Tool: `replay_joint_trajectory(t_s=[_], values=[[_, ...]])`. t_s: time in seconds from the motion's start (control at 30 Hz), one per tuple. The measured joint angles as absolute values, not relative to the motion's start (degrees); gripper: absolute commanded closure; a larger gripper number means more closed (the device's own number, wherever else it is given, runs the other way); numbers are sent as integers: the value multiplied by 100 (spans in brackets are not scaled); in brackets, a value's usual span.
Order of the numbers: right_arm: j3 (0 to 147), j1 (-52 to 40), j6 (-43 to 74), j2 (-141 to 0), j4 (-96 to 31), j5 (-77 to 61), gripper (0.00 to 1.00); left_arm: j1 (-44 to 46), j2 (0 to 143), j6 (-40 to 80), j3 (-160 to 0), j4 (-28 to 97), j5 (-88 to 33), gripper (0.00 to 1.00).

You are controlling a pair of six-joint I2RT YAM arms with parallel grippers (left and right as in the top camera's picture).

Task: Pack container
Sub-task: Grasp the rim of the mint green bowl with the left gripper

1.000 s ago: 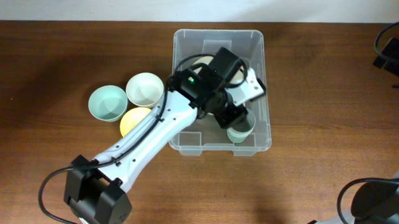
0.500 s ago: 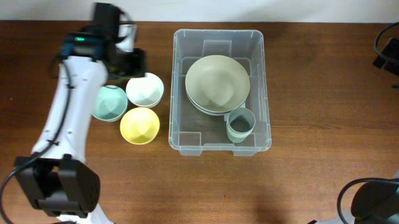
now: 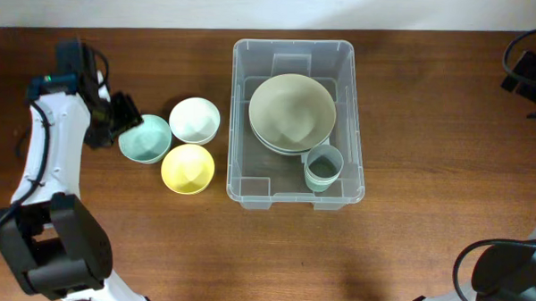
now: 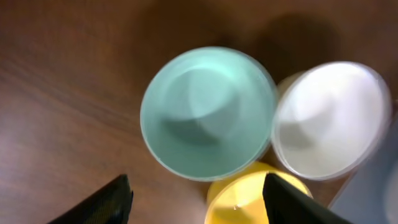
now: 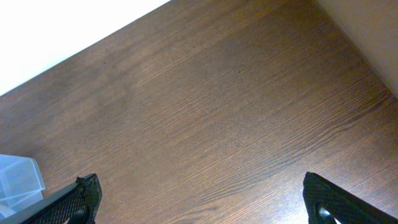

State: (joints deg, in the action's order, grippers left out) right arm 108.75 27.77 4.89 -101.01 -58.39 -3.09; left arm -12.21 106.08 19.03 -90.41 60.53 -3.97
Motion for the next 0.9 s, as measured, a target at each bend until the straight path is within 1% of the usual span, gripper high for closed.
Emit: replay_joint_trajectory(t_s=[0.17,0.2,0.33,0.6,0.67,0.73,0.8,0.83,0.9], values=[[10875,2777,491,-10101,-5837,-311,1,-1551,10608,2130,-8123,5179,-360,31],[10875,2777,491,-10101,-5841,-309,1,-1592,10608,2152,-7979,5006,-353,29],[10875,2777,486,-10101,-5833,-311,1,-1608,10608,2217,-7448,4377,-355,26],[10875,2777,491,-10101,-5837,-309,1,-1599,10608,2285,-6648,3297,-355,26],[10875,2777,489,-10101,-5837,-309,1,-1599,10608,2364,-6576,3148,-357,31],[10875,2777,491,-10101,-5837,-311,1,-1599,10608,2394,-6556,3055,-355,40],[10875,2777,491,-10101,-5837,-311,1,-1599,10608,2423,-6554,2945,-355,44],[10875,2777,489,-10101,-5837,-309,1,-1599,10608,2447,-6554,2897,-357,51],[10875,2777,493,-10101,-5837,-309,1,-1599,10608,2445,-6554,2788,-353,58]])
